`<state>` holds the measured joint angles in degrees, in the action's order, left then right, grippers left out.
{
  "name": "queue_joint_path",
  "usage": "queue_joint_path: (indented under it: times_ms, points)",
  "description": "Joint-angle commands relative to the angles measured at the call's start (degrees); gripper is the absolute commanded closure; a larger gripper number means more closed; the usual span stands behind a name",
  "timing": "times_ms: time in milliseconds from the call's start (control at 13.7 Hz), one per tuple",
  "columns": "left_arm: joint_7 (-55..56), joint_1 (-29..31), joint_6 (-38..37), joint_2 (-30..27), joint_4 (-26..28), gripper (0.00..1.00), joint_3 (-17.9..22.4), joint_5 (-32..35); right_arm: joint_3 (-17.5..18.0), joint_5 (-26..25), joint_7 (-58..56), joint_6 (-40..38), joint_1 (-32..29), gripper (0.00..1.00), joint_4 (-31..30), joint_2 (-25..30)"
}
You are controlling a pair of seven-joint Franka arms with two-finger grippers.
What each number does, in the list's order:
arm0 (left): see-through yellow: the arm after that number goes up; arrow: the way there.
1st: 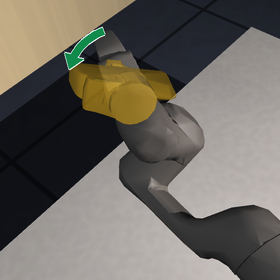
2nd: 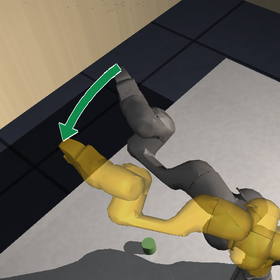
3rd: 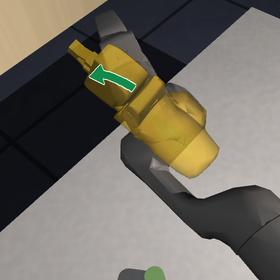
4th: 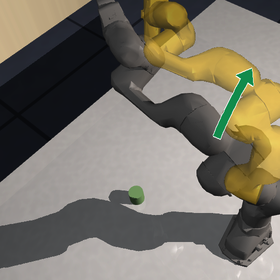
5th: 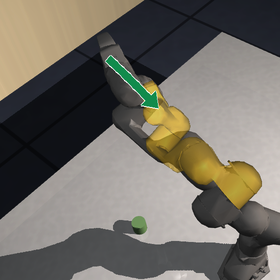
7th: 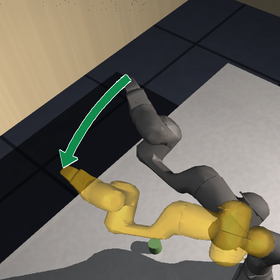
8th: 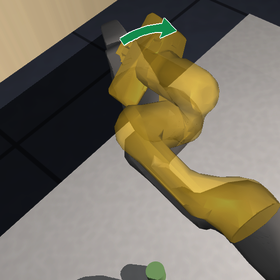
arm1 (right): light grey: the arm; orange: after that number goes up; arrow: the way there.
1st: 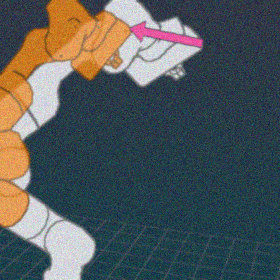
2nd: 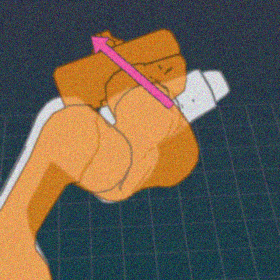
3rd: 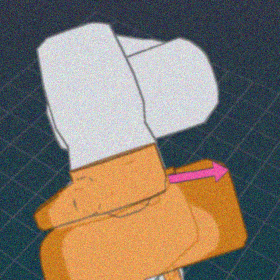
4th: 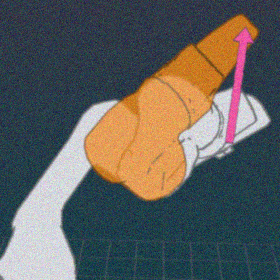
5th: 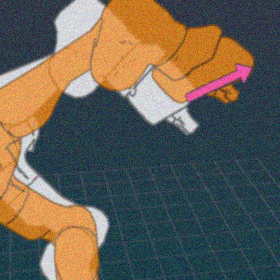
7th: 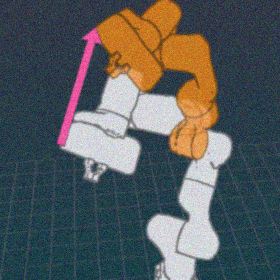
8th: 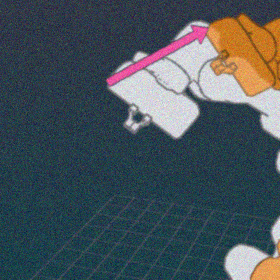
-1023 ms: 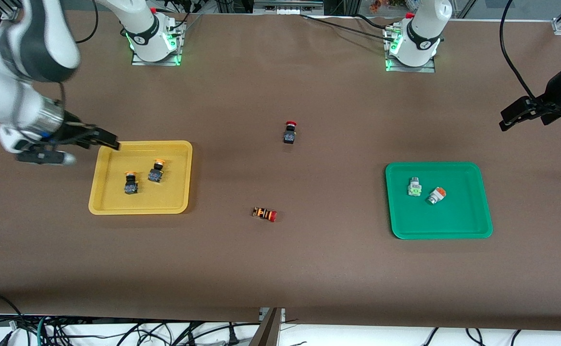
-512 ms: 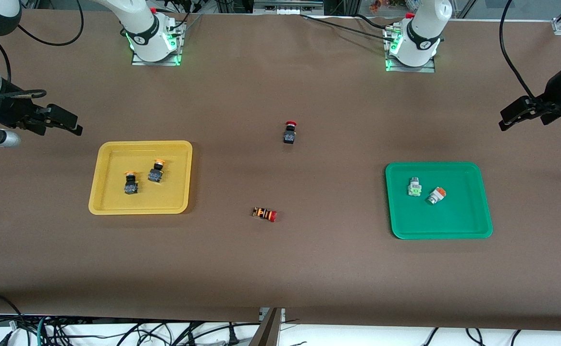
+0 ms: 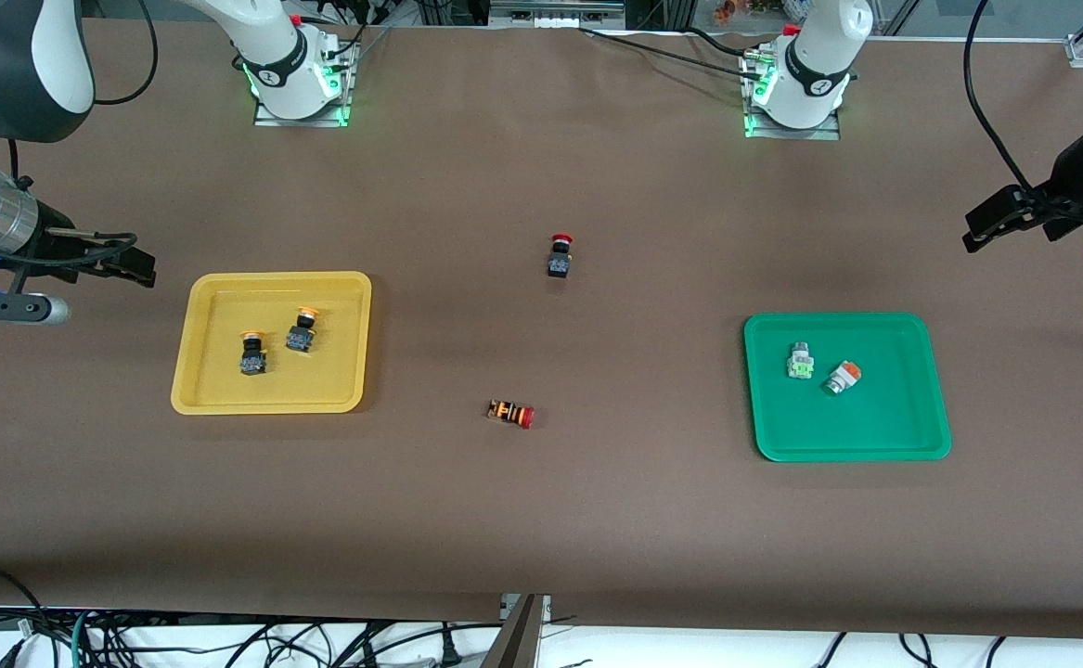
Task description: Place green and yellow buttons in trays
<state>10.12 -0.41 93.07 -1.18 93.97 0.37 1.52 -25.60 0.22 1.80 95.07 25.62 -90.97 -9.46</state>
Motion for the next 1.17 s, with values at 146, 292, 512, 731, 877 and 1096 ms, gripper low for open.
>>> queue_joint_path:
  times_ms: [146,292,512,731,877,1096]
  points:
    - [0.52,-0.11,-1.23,-0.49,-0.63,0.0,-0.02,-0.56,24.77,-0.83,-0.4,0.03,-25.84,0.01,1.15,1.11]
    - [0.52,-0.11,-1.23,-0.49,-0.63,0.0,-0.02,-0.56,26.22,-0.75,0.21,0.55,-27.37,0.01,0.37,2.24]
    - [0.52,-0.11,-1.23,-0.49,-0.63,0.0,-0.1,-0.56,28.33,-0.57,-0.31,4.69,-29.22,0.01,-4.03,4.97]
    - [0.52,-0.11,-1.23,-0.49,-0.63,0.0,-0.02,-0.56,28.07,-0.74,-0.22,3.81,-27.82,0.01,-3.69,6.64]
    - [0.52,-0.11,-1.23,-0.49,-0.63,0.0,-0.1,-0.56,27.98,-1.1,-0.57,1.89,-27.55,0.01,-2.11,7.08]
    - [0.52,-0.11,-1.23,-0.49,-0.63,0.0,-0.1,-0.56,28.06,-0.48,-0.31,-3.04,-27.55,0.01,4.56,5.95]
